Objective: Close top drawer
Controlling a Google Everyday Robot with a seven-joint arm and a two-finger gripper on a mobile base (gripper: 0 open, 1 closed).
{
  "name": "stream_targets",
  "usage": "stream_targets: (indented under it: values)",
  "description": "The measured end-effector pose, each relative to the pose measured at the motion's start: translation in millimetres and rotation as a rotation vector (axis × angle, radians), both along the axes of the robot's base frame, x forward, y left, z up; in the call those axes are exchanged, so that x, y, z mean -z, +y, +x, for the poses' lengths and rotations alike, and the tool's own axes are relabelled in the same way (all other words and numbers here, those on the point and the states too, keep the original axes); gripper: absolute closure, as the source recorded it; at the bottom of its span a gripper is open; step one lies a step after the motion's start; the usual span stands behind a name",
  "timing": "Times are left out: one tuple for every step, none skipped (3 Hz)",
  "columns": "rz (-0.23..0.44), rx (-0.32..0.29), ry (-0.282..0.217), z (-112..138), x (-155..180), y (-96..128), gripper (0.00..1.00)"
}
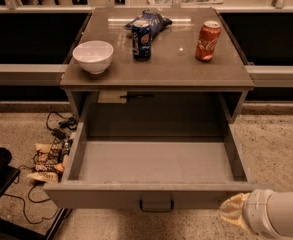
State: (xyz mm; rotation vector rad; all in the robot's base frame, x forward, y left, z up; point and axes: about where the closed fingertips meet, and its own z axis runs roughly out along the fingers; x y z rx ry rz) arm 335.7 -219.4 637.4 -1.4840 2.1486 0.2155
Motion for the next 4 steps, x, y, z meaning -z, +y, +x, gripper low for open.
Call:
stream_targets:
  values:
    - [0.038, -0.007, 0.006, 33.7, 13.7, 6.7, 1.00]
    - [0.071, -0.004, 0.010, 67.9, 26.5, 9.4, 1.00]
    - [0.111, 0.002, 0.014, 128.4, 42.4, 14.8, 1.00]
    - [0.131, 0.008, 0.010, 172.7, 47.6, 17.7, 1.00]
